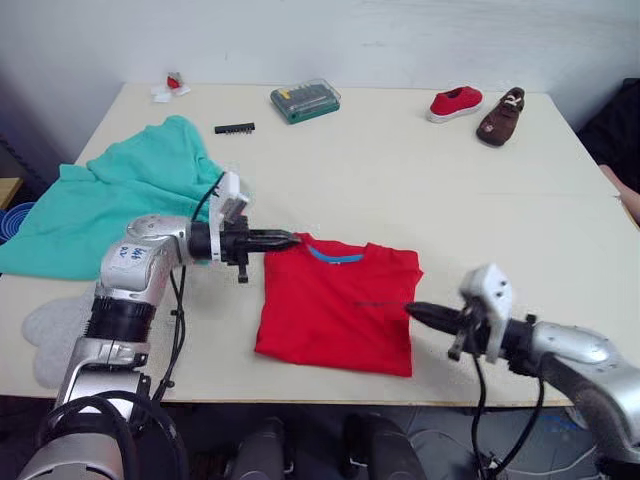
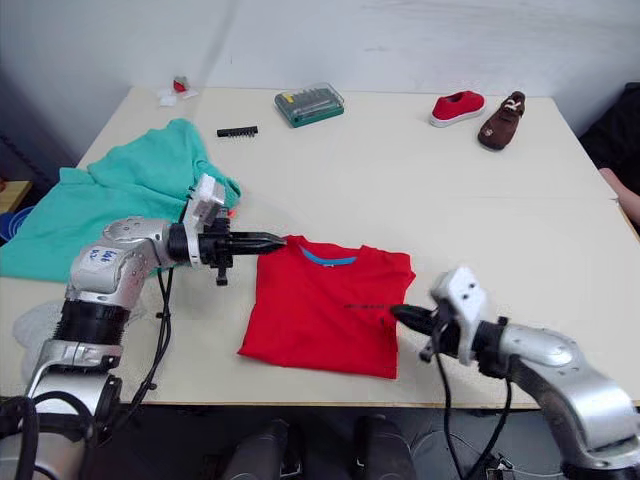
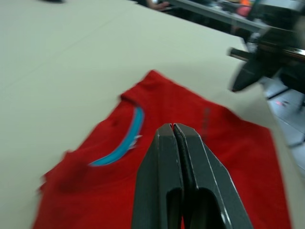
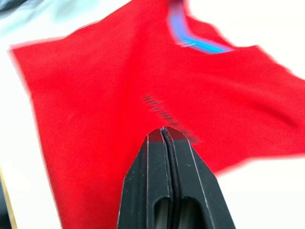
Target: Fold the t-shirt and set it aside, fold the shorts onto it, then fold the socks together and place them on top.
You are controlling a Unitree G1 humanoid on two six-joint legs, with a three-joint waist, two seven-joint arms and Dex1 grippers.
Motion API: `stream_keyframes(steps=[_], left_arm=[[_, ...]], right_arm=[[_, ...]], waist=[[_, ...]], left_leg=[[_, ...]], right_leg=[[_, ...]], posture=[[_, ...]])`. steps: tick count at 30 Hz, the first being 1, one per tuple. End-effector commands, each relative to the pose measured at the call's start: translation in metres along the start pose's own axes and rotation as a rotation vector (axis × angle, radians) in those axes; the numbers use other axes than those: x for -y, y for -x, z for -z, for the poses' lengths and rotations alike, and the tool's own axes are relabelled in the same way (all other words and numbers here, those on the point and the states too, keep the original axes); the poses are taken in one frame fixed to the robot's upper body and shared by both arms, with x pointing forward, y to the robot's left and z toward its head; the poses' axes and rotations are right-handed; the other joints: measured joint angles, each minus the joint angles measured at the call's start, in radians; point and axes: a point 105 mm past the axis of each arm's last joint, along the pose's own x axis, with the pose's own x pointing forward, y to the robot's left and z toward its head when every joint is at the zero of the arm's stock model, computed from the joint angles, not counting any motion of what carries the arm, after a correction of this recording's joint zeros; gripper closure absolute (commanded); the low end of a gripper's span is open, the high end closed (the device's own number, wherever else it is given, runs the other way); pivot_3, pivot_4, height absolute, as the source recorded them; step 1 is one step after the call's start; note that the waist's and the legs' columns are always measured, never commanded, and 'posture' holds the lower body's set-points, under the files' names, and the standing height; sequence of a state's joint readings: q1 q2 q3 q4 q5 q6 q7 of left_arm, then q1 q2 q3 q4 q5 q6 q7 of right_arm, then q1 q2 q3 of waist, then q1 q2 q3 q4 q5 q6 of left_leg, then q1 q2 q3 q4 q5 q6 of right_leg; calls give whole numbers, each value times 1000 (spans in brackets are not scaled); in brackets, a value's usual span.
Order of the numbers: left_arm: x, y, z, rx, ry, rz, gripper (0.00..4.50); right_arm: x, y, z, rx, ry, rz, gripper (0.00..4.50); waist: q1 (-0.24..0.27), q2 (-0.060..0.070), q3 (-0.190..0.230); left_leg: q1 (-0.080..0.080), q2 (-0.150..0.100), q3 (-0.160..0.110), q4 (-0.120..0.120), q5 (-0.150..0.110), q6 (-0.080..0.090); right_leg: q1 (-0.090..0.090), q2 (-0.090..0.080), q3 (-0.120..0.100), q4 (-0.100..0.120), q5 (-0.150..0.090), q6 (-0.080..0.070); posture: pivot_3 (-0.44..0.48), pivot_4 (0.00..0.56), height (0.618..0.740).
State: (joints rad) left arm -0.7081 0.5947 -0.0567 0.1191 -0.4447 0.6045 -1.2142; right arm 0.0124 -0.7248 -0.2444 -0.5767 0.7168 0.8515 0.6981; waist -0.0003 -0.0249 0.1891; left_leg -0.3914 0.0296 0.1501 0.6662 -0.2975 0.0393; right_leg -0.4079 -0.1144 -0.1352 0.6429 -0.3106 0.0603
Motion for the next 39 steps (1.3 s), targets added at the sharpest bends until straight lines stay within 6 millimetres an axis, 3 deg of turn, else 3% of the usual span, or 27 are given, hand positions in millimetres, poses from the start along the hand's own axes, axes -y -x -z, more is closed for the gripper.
stream_keyframes(steps=[1, 6, 12, 16, 17, 25, 32, 35, 39], left_arm=[[28, -8, -10, -2, -54, 134, 4500], [47, -6, -15, 18, -99, 231, 3315], [51, 3, -20, 29, -190, 208, 1433], [55, 8, -16, 12, -226, 219, 154], [55, 9, -16, 11, -232, 215, 67], [51, 11, -22, 29, -253, 165, 67], [54, 10, -23, 49, -259, 163, 67], [54, 10, -23, 53, -250, 160, 0], [52, 9, -26, 87, -234, 150, 0]], right_arm=[[-1, 17, -2, -27, -142, -12, 3893], [2, 25, 17, -103, -426, -34, 2155], [7, -2, 18, -81, -613, -109, 32], [17, -25, 32, -119, -661, -80, 0], [18, -30, 35, -133, -667, -81, 0], [-15, -68, 24, -174, -639, -272, 0], [2, -84, 20, -151, -636, -211, 0], [5, -83, 18, -139, -634, -205, 654], [6, -79, 20, -154, -591, -189, 2099]], waist=[[0, 1, 0], [-2, 1, 0], [-3, 2, 1], [-3, 2, 1], [-3, 2, 1], [-31, -1, -1], [-34, -1, -1], [-29, -1, -1], [-27, 0, -1]], left_leg=[[0, 0, 0, 0, 0, 0], [0, 0, 0, -1, 0, 0], [0, 0, 0, -2, 0, 0], [0, 0, 0, -2, 0, 0], [0, 0, 0, -2, 0, 0], [1, 1, 0, -3, 1, -1], [2, 1, 1, -5, 2, -4], [2, 1, 0, -5, 2, -4], [2, 1, 0, -5, 2, -4]], right_leg=[[0, 0, 0, 0, 0, 0], [0, 0, 0, 0, 0, 0], [-1, 0, 0, 0, 0, -1], [-1, 0, 0, 0, 0, -1], [-1, 0, 0, 0, 0, -1], [0, 0, 1, 2, 0, -1], [-1, 2, 0, 1, -1, -1], [-1, 2, 1, 1, -1, -1], [-1, 2, 1, 1, -1, -1]], posture=[[0, 150, 740], [0, 150, 740], [0, 150, 740], [0, 150, 740], [0, 150, 740], [0, 150, 740], [0, 150, 740], [0, 150, 740], [0, 150, 740]])
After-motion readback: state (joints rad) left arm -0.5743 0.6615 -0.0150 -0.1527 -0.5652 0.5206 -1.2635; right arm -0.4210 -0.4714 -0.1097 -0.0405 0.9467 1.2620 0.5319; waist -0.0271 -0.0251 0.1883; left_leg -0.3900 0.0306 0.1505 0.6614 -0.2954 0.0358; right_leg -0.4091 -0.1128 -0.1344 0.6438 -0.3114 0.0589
